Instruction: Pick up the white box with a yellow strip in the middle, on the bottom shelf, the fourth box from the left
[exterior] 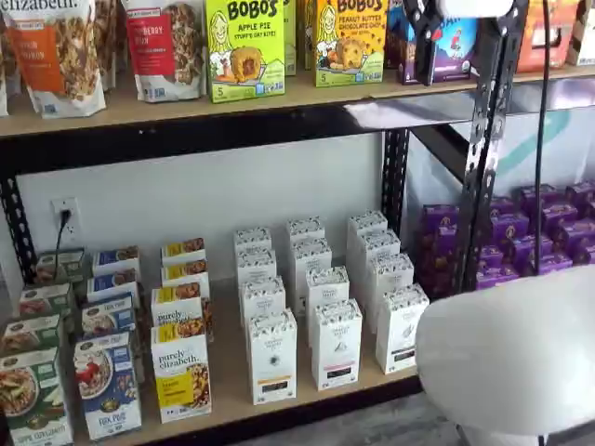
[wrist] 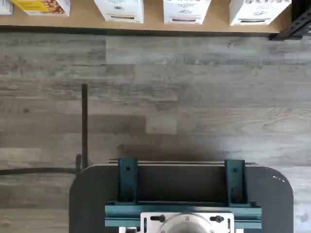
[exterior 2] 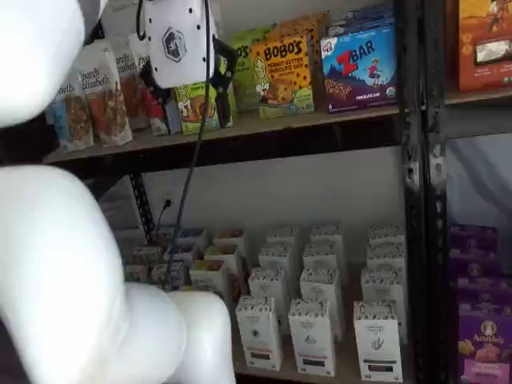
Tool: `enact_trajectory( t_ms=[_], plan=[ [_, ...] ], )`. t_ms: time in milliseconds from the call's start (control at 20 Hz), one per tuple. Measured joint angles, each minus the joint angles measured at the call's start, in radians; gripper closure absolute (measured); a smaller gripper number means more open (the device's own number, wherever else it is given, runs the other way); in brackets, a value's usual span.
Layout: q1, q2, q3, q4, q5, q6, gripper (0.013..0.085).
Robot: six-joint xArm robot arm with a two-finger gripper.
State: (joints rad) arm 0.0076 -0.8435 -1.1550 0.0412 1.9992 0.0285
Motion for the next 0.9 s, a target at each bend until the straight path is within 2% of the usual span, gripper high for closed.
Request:
enact_trajectory(
  t_ms=[50,100,150,250,500,650,900],
  plan=[
    [-0.012,0.001,-0.001,0.014,0.003,-0.006,0.0130],
    [-0.055,0.004,-0.003,0.059,0.011,-0.025,0.0130],
    [-0.077,0.003,-0.002,0.085,0.010,-0.037,0.0130],
    [-0.088,0.003,-0.001,0.100,0.010,-0.044,0.0130],
    [-0.051,0.002,0.022,0.068,-0.019,-0.025,0.0130],
    [-0.018,-0.020,0.069,0.029,-0.087,-0.011,0.0130],
    [0.014,-0.025,0.138,0.003,-0.161,0.011,0.0130]
  ],
)
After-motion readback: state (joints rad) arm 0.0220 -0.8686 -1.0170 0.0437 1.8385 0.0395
